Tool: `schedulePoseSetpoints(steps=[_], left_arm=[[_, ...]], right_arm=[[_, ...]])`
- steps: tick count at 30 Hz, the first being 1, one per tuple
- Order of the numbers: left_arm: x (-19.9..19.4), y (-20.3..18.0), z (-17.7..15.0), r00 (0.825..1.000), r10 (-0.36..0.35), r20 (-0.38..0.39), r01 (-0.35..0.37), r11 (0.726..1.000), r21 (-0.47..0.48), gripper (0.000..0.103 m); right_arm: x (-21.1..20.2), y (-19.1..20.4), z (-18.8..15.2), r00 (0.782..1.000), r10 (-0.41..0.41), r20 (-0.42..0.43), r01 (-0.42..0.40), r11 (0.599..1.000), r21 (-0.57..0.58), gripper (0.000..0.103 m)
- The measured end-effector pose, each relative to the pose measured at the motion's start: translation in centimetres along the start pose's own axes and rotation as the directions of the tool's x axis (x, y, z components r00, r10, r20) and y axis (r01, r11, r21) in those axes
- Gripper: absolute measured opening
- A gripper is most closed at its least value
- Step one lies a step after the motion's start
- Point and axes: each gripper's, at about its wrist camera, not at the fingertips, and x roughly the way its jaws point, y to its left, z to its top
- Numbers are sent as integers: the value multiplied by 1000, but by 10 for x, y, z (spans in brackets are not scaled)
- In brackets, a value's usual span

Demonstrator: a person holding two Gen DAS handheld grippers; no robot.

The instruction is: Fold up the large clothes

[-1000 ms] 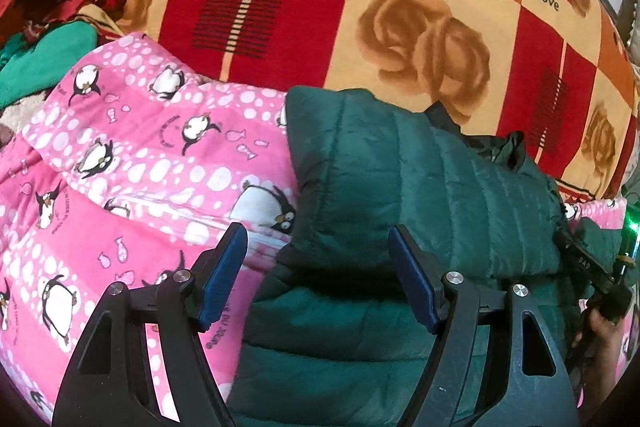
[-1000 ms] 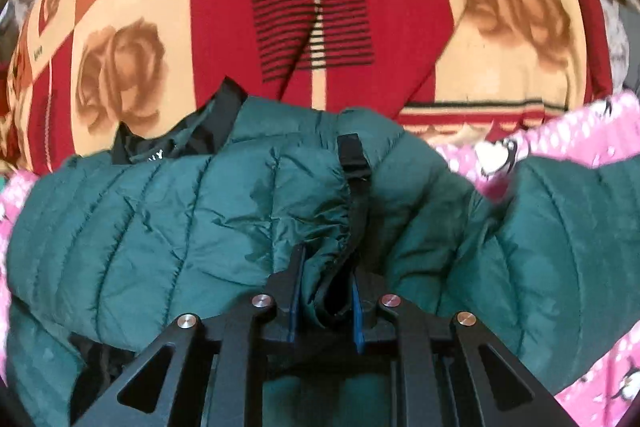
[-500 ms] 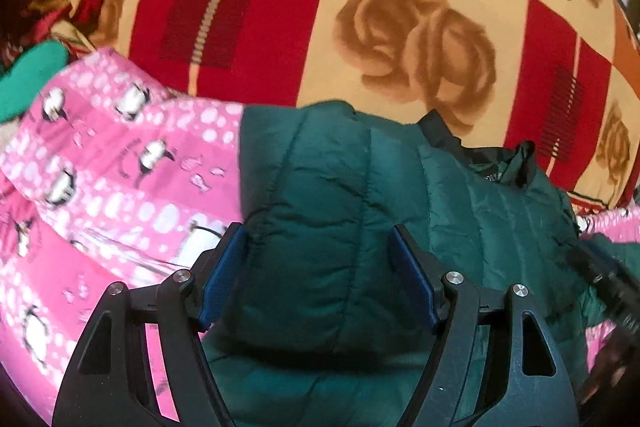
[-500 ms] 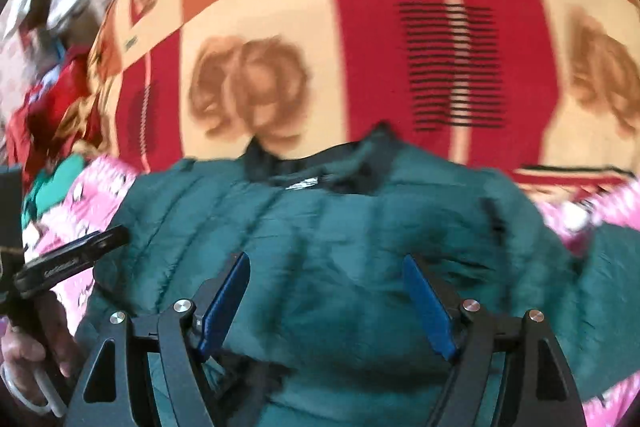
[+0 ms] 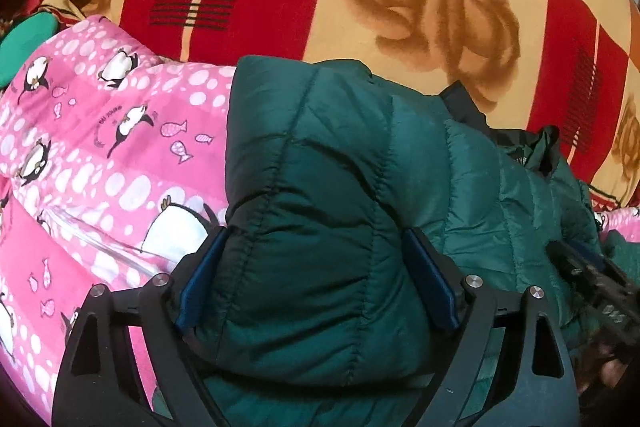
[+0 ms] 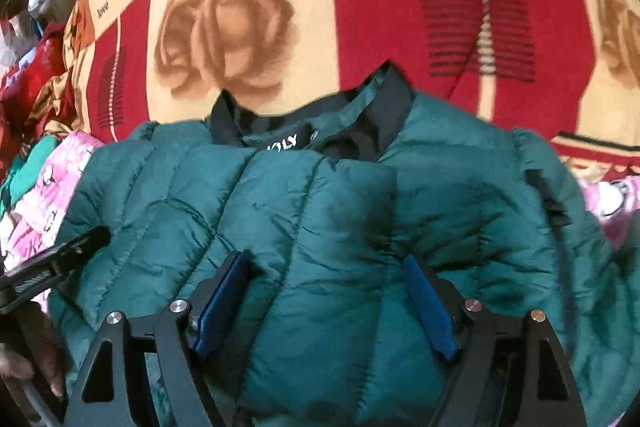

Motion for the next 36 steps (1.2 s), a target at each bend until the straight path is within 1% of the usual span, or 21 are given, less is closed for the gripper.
schedulePoseSetpoints(steps=[2,3,6,9,13,15,16,17,19,21,23,25,26,28,30,33,36], left_arm=[[-2,0,-2,1000,-3,9,3,1000,0,87],[-2,0,-3,1000,-2,15,2,1000,1,87],[-2,-2,-4,1000,12,27,-13,1000,10,88],[-1,-5,-6,999,19,31,-20,999,26,92],[-3,-4,-6,999,20,43,-21,999,25,92],[-10,-4,-6,999,19,34,-19,1000,16,92],[-19,-5,-5,999,6,36,-6,1000,16,92],[-25,-6,-5,999,-7,43,7,1000,15,92],[-42,-9,-4,996,-38,79,38,999,7,92],[-49,-14,-5,994,-42,96,42,999,7,92],[-52,-22,-8,995,-19,102,16,999,28,92],[-56,-26,-11,993,4,120,-8,1000,30,92],[-62,-25,-11,990,3,142,-5,1000,15,92],[-72,-21,-10,982,-21,187,24,1000,-13,92],[-79,-22,-7,978,-28,205,34,999,-24,92],[-79,-34,-7,979,-39,199,35,999,21,92],[-78,-47,-11,979,-47,201,34,997,66,92]], right_arm=[[-14,-12,-5,1000,-8,24,8,1000,24,77],[-18,-20,-9,1000,-18,23,18,999,39,77],[-11,-42,-23,998,-58,-34,61,995,74,78],[-1,-54,-33,999,-28,-47,33,993,110,78],[-10,-46,-31,997,-66,-51,70,994,85,78],[-23,-40,-31,998,-62,-18,63,994,85,77],[-33,-37,-31,998,-59,9,58,995,76,77],[-40,-33,-33,997,-64,33,62,996,64,77],[-46,-30,-35,996,-75,51,73,996,45,77],[-44,-27,-37,996,-77,43,76,996,38,77],[-35,-28,-40,996,-91,18,90,995,42,77],[-26,-29,-45,996,-88,3,88,995,52,77],[-22,-31,-47,997,-81,-9,82,995,59,78],[-15,-36,-49,997,-68,-33,70,995,74,78],[-15,-36,-50,997,-73,-34,75,995,70,78],[-9,-31,-51,995,-94,-43,96,994,47,79],[-6,-31,-52,994,-95,-49,98,994,46,79]])
